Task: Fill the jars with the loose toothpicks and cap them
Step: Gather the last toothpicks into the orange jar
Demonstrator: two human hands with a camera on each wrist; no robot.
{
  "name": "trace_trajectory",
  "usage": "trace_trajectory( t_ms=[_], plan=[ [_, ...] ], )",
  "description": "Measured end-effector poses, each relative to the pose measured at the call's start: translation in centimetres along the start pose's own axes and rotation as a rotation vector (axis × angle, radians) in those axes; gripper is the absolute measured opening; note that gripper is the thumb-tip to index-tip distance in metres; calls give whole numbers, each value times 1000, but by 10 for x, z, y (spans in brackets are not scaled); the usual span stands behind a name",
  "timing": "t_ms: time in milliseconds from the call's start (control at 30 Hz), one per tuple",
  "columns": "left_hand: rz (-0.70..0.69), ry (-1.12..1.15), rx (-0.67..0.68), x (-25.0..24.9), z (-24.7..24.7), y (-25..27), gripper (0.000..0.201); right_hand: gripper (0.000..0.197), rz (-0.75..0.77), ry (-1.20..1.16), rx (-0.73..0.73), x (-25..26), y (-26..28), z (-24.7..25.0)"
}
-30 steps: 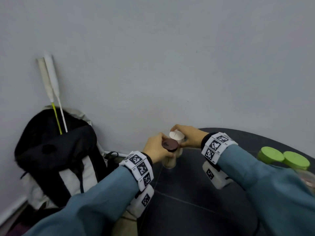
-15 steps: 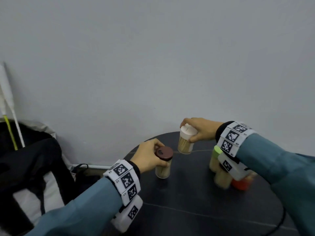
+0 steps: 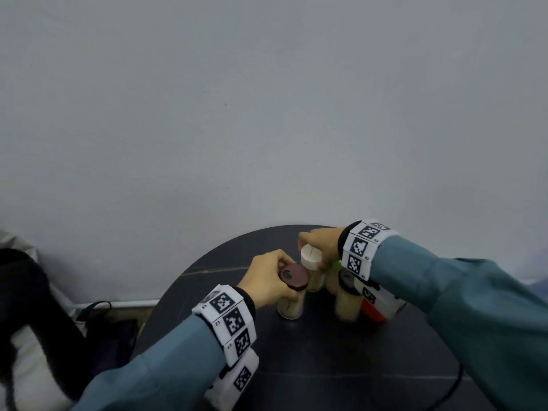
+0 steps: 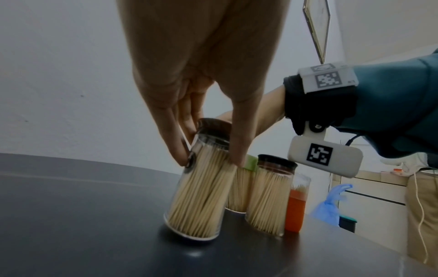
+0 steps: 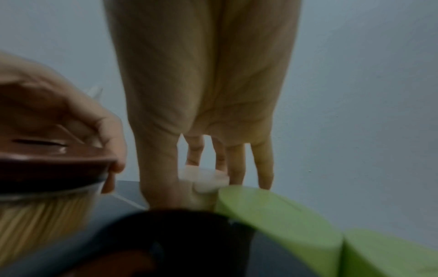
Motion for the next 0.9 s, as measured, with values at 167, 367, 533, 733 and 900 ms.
trace_trajectory(
  t_ms=[167, 367, 533, 733, 900],
  plan=[
    [10, 6, 21, -3, -11, -1, 51, 73, 2, -38, -18, -5, 5, 2],
    [45, 89, 7, -11, -29, 1, 59, 74, -27, -197, -148, -29, 38, 25],
    [72, 50, -75, -18, -34, 0, 77, 102, -109, -284, -93, -56, 68, 9],
    [63, -65, -67, -29, -33, 2, 124, 139, -224, -129, 38, -81, 90, -35],
    [-8, -240, 37, -45, -50, -1, 112, 143, -285, -114, 20, -87, 96, -54]
  ],
)
Point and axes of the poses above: each hand's wrist, its own y-axis away from the middle knuckle, its own z-axis out of the back of the hand, x = y × z, the point moved 8 cm from there along -y, towards the middle knuckle, and after that the axes turned 10 degrees about -x, right-handed, at the moved point
